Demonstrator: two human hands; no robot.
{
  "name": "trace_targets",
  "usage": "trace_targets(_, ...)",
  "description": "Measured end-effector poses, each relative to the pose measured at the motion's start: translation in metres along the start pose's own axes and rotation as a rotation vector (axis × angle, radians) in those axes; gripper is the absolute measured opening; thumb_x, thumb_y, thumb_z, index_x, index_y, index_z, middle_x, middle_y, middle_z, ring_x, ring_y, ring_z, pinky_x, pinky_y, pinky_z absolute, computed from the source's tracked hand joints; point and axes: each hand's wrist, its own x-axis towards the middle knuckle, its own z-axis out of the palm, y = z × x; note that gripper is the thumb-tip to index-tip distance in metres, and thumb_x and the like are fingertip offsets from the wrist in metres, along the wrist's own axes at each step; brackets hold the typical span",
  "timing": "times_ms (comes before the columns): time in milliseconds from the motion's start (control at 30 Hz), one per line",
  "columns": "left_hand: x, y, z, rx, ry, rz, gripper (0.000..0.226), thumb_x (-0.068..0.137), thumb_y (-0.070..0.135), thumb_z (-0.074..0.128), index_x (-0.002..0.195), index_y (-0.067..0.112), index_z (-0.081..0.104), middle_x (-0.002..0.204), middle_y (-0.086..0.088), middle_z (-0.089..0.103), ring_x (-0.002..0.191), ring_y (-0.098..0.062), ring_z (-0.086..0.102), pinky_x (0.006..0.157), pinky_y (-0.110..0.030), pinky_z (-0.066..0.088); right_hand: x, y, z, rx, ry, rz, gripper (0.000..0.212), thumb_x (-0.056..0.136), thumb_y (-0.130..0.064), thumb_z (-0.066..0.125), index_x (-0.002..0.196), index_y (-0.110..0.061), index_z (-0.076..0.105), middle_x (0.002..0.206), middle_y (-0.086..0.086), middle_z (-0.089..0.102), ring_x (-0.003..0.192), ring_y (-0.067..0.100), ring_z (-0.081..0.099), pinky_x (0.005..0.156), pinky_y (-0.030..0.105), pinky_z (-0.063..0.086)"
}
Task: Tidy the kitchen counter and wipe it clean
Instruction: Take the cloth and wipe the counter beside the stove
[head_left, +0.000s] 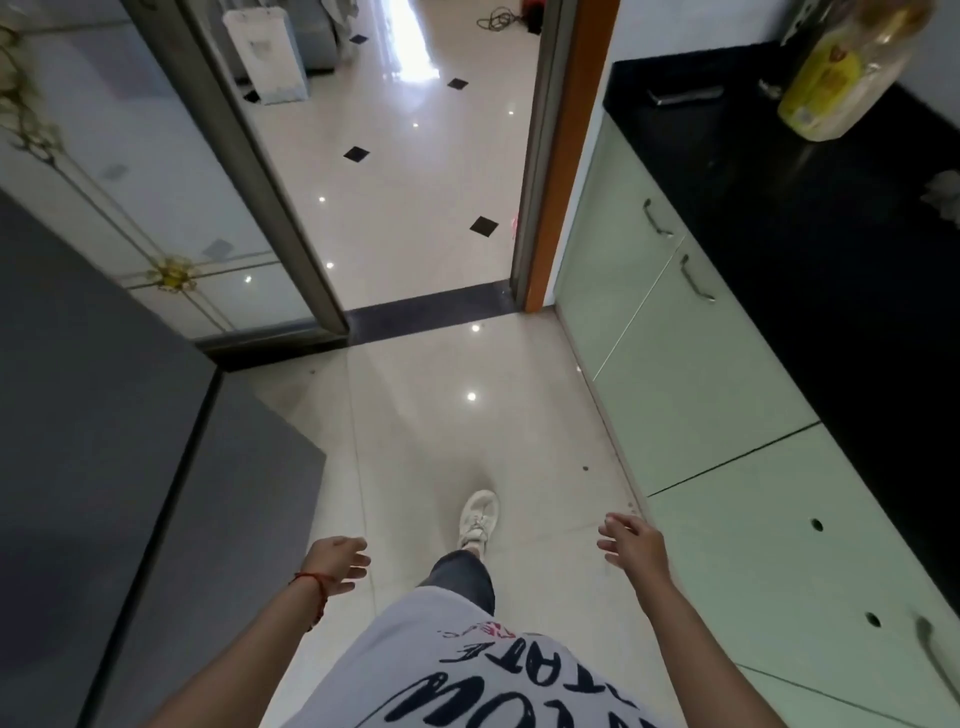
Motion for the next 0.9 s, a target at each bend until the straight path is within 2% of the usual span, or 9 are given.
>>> trace_targets(133,0.037,0.092,0.021,0.071,-0.040,0.022,0.019,0.090,0.014,0.050,0.100,0.001,0.059,0.076,-0.008,0.060,0.069,-0.021,0.054,0.075,-0.031,0.040,0.041,-0.044,0.000,0.046,0.059,0.035,0.010,0.089,-0.009,0.054,0.098,-0.008,0.059,0.087,0.012,0.063,0.073,0.025,0.060,0.062,0.029,0.047)
trace_targets(300,0.064,0.214,0.069,0.239,-0.117,0.134,0.028,0.092,0.015,0.047,0.111,-0.004,0.057,0.097,-0.015,0.060,0.088,-0.028,0.054,0.079,-0.033,0.041,0.082,-0.091,-0.003,0.084,0.122,0.047,0.010,0.089,-0.010,0.053,0.096,-0.009,0.060,0.085,0.008,0.064,0.074,0.023,0.060,0.064,0.028,0.048)
trace_targets(400,0.070,0.277,0.104,0.318,-0.178,0.202,0.027,0.092,0.015,0.048,0.110,-0.002,0.058,0.097,-0.015,0.060,0.089,-0.027,0.055,0.078,-0.033,0.042,0.099,-0.104,-0.008,0.077,0.160,0.087,0.009,0.089,-0.012,0.053,0.096,-0.011,0.060,0.088,0.009,0.064,0.077,0.024,0.062,0.068,0.031,0.050)
trace_targets(533,0.078,0.340,0.157,0.402,-0.270,0.269,0.026,0.092,0.015,0.049,0.109,-0.001,0.059,0.095,-0.014,0.061,0.081,-0.024,0.056,0.065,-0.027,0.045,0.120,-0.108,-0.019,0.112,0.220,0.180,0.015,0.089,-0.013,0.054,0.099,-0.006,0.062,0.088,0.011,0.065,0.078,0.026,0.064,0.075,0.036,0.051)
trace_targets(633,0.087,0.373,0.198,0.481,-0.316,0.291,0.026,0.091,0.016,0.050,0.109,-0.001,0.060,0.089,-0.011,0.062,0.078,-0.022,0.057,0.064,-0.025,0.045,0.140,-0.118,-0.033,0.164,0.255,0.242,0.015,0.088,-0.012,0.053,0.095,-0.004,0.064,0.090,0.013,0.065,0.081,0.028,0.065,0.079,0.038,0.051)
trace_targets(700,0.091,0.392,0.225,0.543,-0.332,0.315,0.027,0.091,0.016,0.050,0.110,-0.002,0.060,0.091,-0.012,0.062,0.083,-0.024,0.057,0.065,-0.026,0.046,0.157,-0.135,-0.047,0.205,0.274,0.240,0.012,0.088,-0.009,0.052,0.086,-0.009,0.064,0.088,0.012,0.066,0.076,0.024,0.064,0.076,0.036,0.051)
trace_targets(800,0.086,0.422,0.263,0.710,-0.352,0.454,0.026,0.092,0.016,0.049,0.106,-0.001,0.061,0.088,-0.010,0.062,0.084,-0.024,0.058,0.067,-0.028,0.047,0.180,-0.169,-0.071,0.309,0.293,0.174,0.013,0.087,-0.007,0.053,0.092,-0.009,0.065,0.084,0.009,0.067,0.073,0.021,0.065,0.069,0.031,0.049)
trace_targets(900,0.066,0.462,0.303,0.874,-0.400,0.677,0.025,0.091,0.018,0.049,0.098,0.000,0.065,0.088,-0.012,0.065,0.088,-0.029,0.062,0.083,-0.037,0.051,0.193,-0.207,-0.095,0.407,0.324,0.072,0.014,0.089,-0.009,0.053,0.092,-0.016,0.065,0.088,0.005,0.068,0.077,0.021,0.066,0.069,0.029,0.049)
